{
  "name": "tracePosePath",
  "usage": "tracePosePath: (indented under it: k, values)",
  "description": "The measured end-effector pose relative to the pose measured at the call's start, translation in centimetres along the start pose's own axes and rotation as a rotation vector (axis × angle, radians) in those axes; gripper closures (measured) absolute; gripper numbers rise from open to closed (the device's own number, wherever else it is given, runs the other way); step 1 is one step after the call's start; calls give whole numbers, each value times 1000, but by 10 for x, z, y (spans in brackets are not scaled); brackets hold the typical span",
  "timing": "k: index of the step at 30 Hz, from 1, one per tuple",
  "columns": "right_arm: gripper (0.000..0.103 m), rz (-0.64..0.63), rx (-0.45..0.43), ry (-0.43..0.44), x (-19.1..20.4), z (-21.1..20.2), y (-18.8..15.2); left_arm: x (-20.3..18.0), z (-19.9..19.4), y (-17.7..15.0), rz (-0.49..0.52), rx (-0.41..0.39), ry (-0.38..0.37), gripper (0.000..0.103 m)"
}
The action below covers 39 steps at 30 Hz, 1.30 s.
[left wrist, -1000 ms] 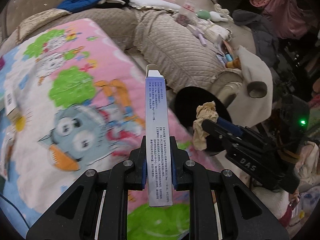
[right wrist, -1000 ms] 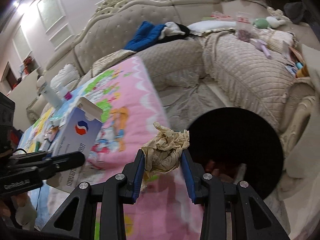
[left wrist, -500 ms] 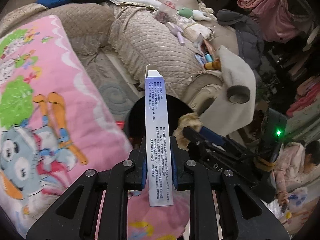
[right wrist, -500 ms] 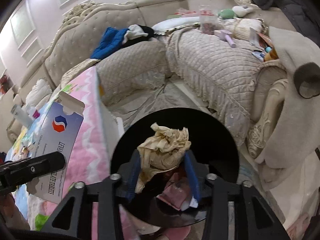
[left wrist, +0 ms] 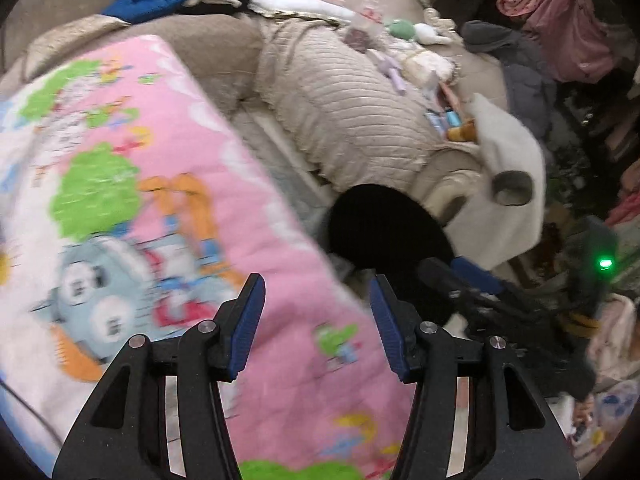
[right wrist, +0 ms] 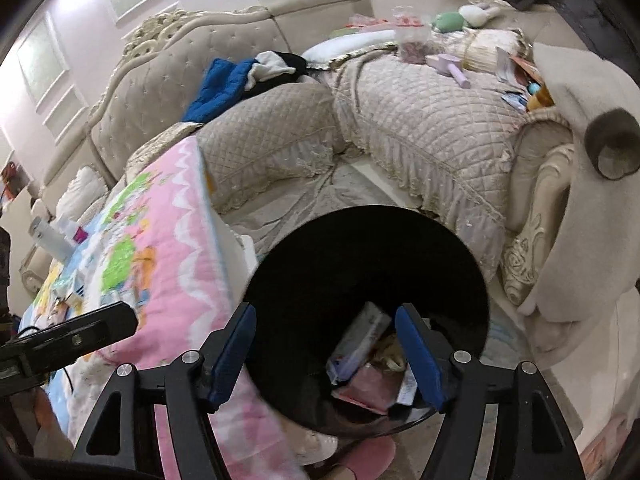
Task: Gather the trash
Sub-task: 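Return both tools to the trash pile on the quilt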
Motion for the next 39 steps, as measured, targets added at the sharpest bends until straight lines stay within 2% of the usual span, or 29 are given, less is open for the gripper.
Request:
tracePosePath:
  k: [7, 20, 30, 39]
  values:
    - [33, -64, 4, 70, 53, -5, -8, 47, -30, -21, -16, -29, 121, 50]
    - [33, -190, 82, 189, 159, 14, -43, 135, -85, -59, -101, -53, 280, 50]
    - [33, -293, 125, 232, 227, 28, -63, 194, -127, -82, -182, -93, 373, 50]
    - [33, -340, 152, 258, 261, 34, -75, 219, -138, -93, -224, -91, 389, 50]
Point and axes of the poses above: each gripper's, at about its wrist camera, not at the fingertips, and z roughly the way its jaws point, x to its left, y to its top, the point moved 5 cm from there along z, roughly the way its jaws point, and after that the axes turned 1 degree about y, right-handed, at the moved point
